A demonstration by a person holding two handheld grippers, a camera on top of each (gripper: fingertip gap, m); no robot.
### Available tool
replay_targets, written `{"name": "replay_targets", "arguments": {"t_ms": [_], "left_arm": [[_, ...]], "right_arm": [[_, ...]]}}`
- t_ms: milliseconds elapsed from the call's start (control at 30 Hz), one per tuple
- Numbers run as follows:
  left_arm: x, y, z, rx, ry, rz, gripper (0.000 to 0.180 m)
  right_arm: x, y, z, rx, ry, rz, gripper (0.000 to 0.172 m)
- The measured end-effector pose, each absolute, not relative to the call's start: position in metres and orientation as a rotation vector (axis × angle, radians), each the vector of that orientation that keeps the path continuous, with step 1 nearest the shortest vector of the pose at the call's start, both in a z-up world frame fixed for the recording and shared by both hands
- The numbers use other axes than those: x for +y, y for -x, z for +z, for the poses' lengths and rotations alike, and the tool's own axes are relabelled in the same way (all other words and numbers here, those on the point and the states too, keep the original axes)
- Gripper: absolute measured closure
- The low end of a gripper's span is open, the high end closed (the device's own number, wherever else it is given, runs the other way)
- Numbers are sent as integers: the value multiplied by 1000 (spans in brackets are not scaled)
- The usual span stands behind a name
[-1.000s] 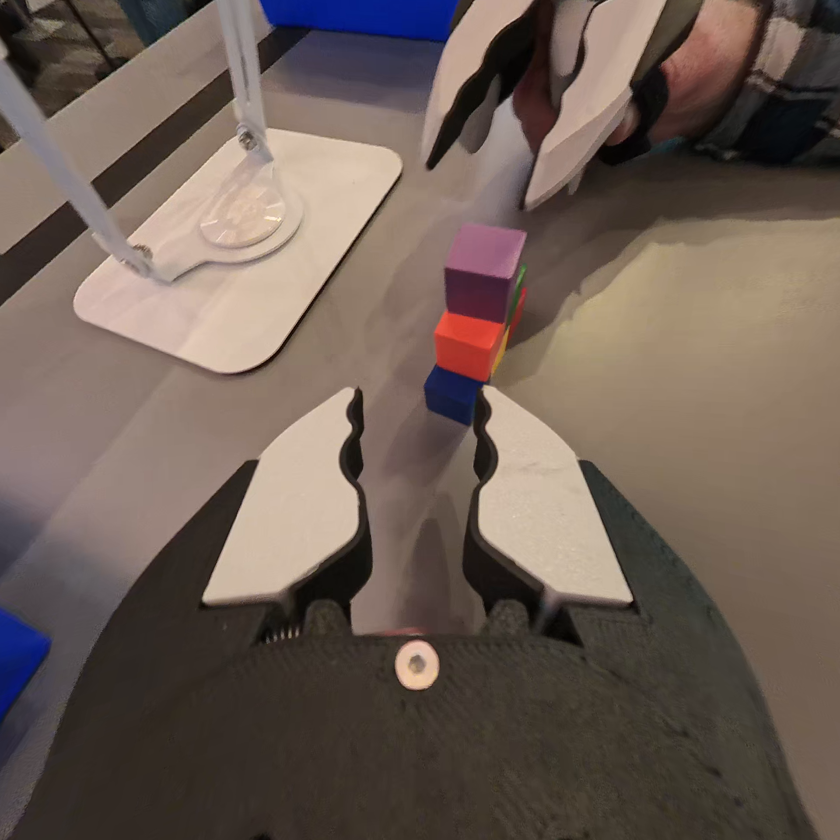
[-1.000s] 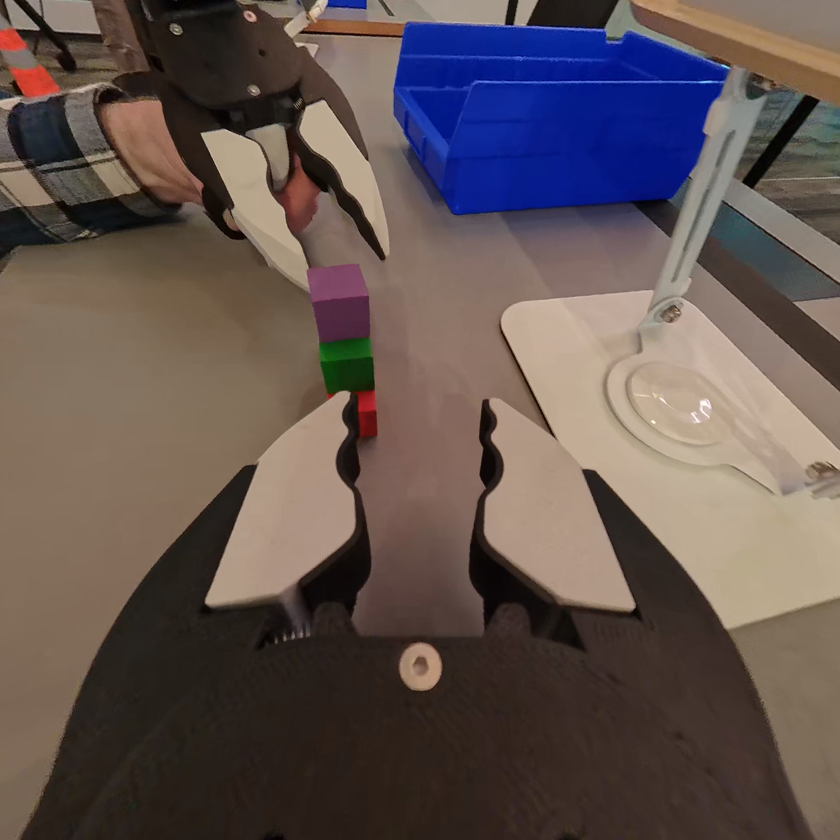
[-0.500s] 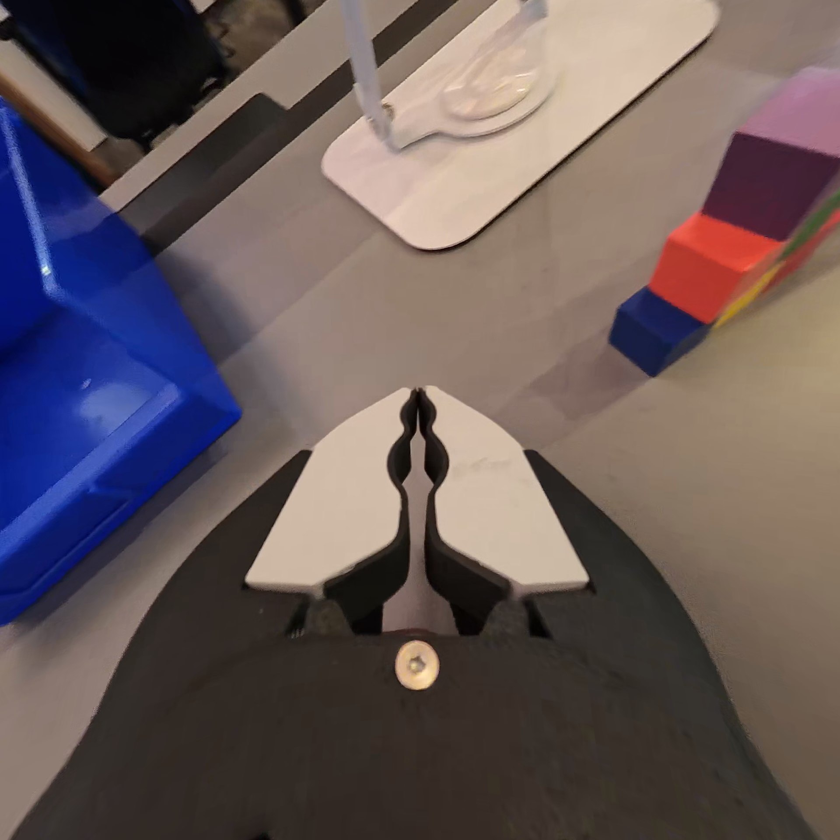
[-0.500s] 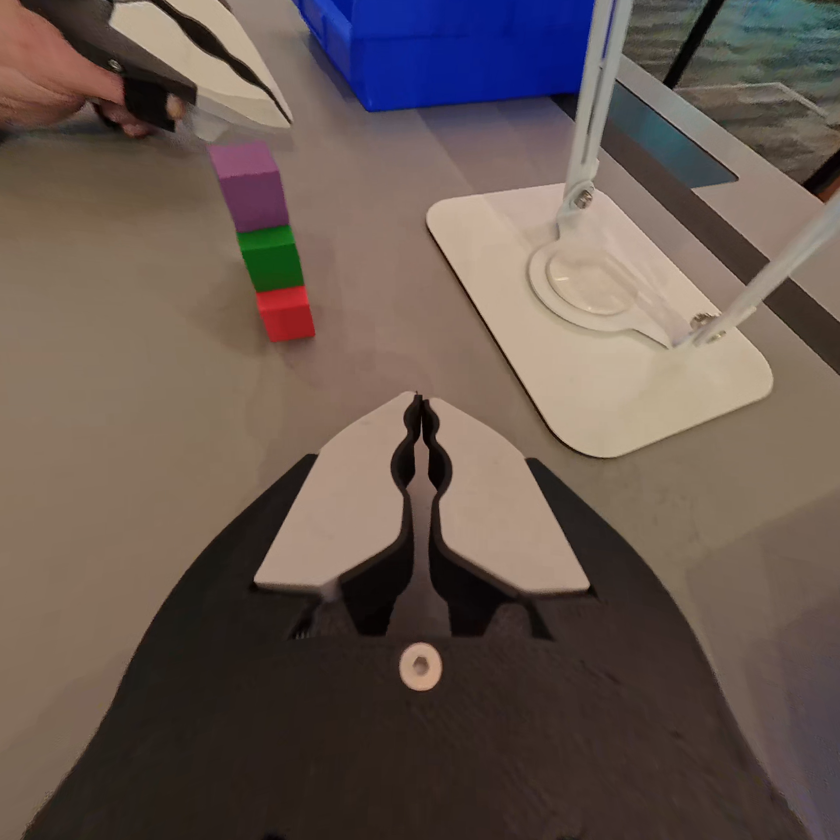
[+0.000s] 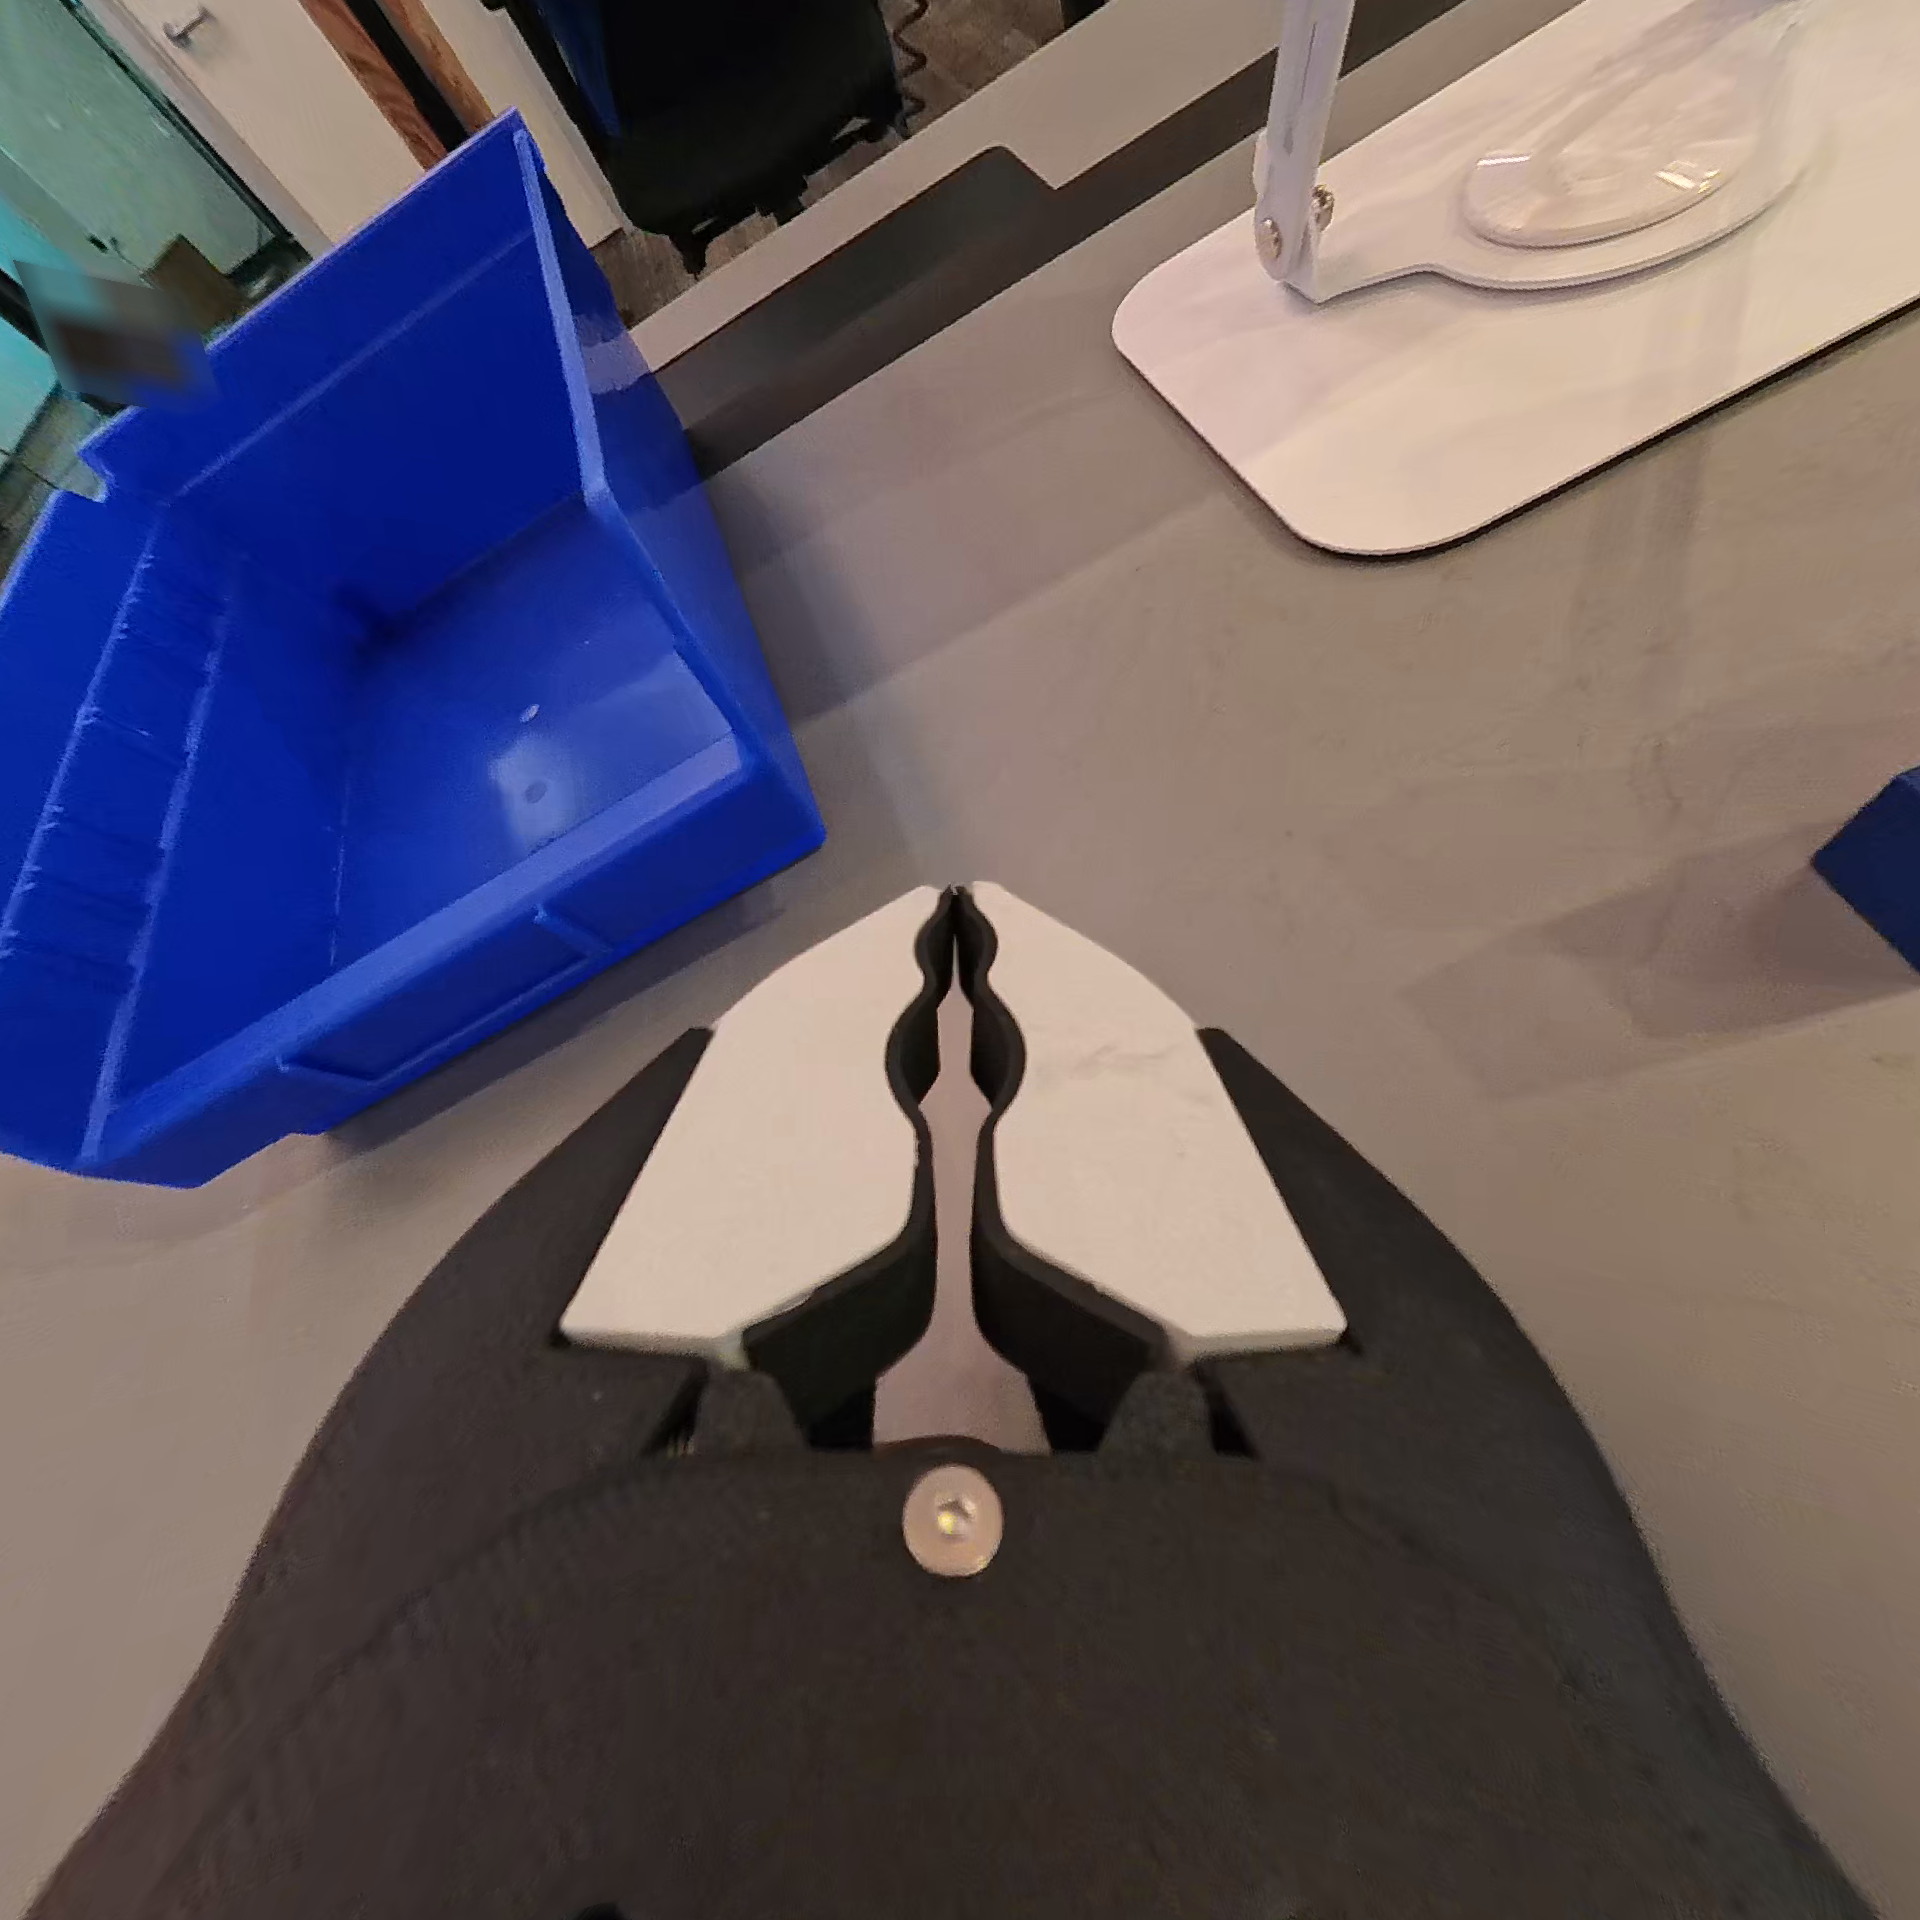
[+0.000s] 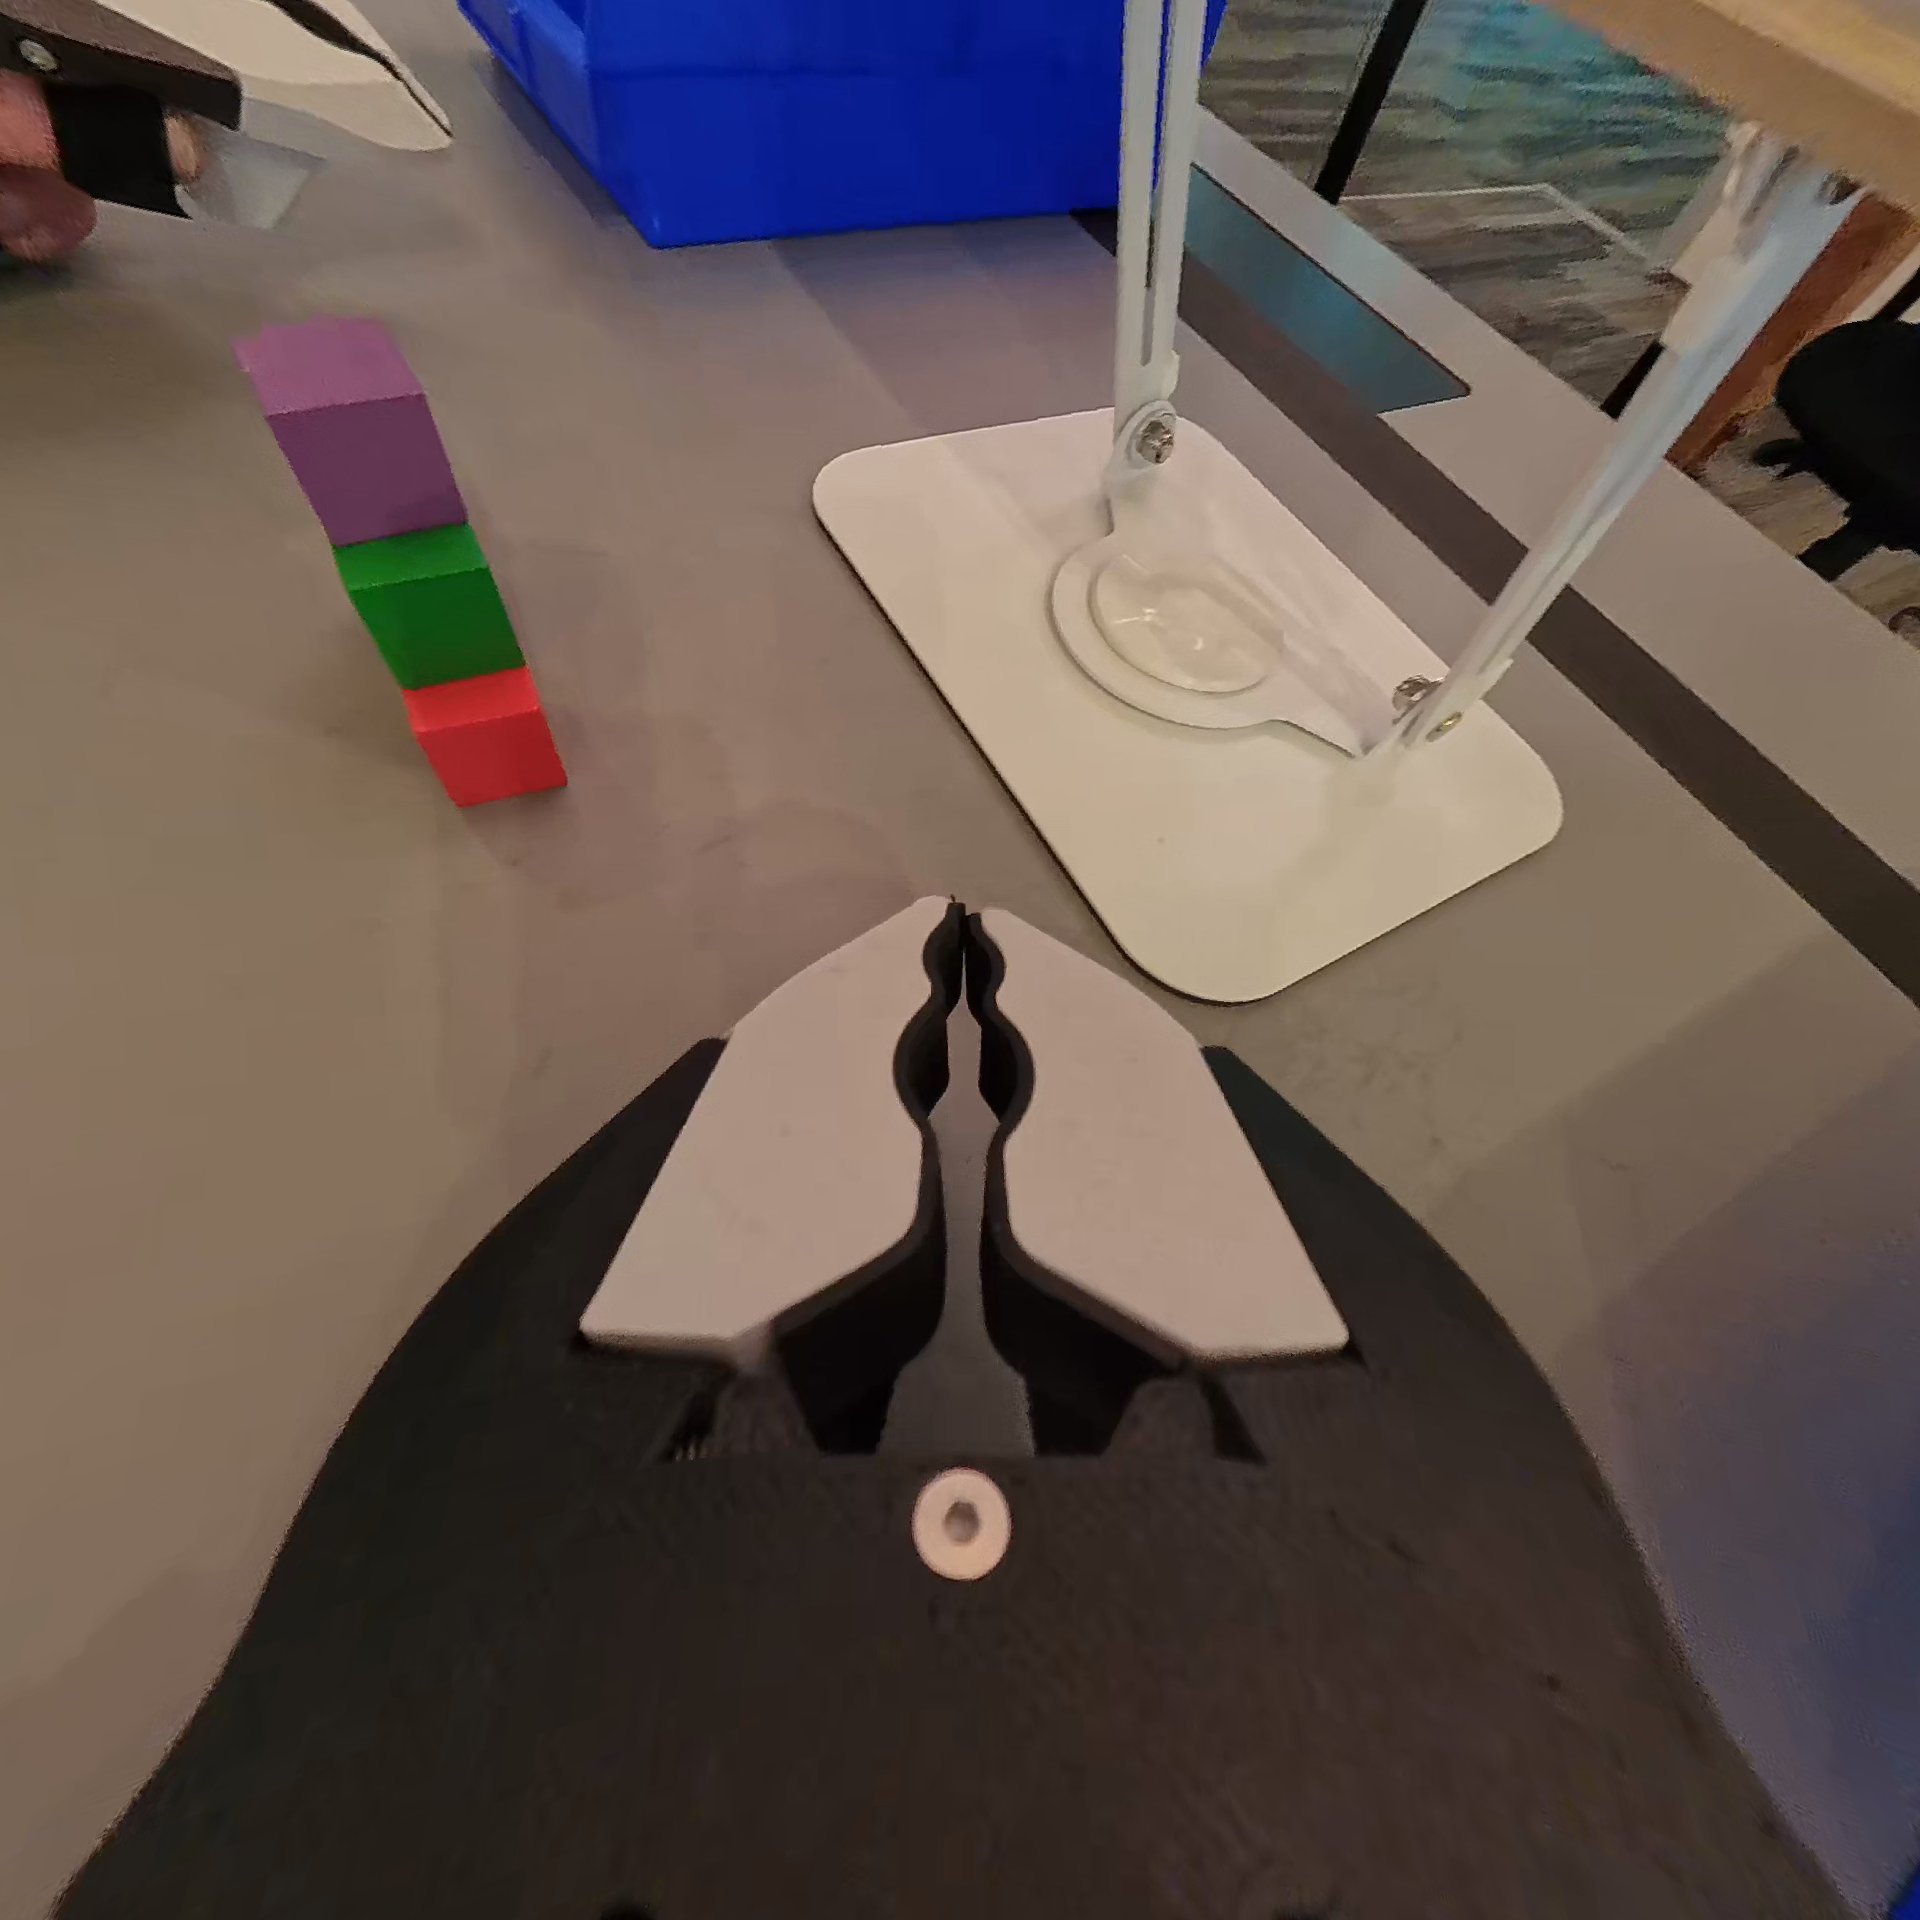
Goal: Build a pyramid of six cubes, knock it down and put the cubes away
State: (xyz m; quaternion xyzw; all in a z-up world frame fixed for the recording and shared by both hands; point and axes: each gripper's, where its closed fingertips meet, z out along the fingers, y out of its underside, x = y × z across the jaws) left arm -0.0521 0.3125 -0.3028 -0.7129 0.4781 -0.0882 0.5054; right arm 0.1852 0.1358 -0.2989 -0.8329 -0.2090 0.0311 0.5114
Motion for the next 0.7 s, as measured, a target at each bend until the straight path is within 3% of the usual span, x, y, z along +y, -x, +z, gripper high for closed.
{"name": "replay_targets", "arguments": {"t_ms": [33,700], "left_arm": [[313,53,-303,1156,1718,-195,180],[315,57,-305,1138,1745,-189,180]], "right_arm": [[137,-187,-298,-496,2002,60,172],[134,-218,-291,-516,2040,-319,172]]}}
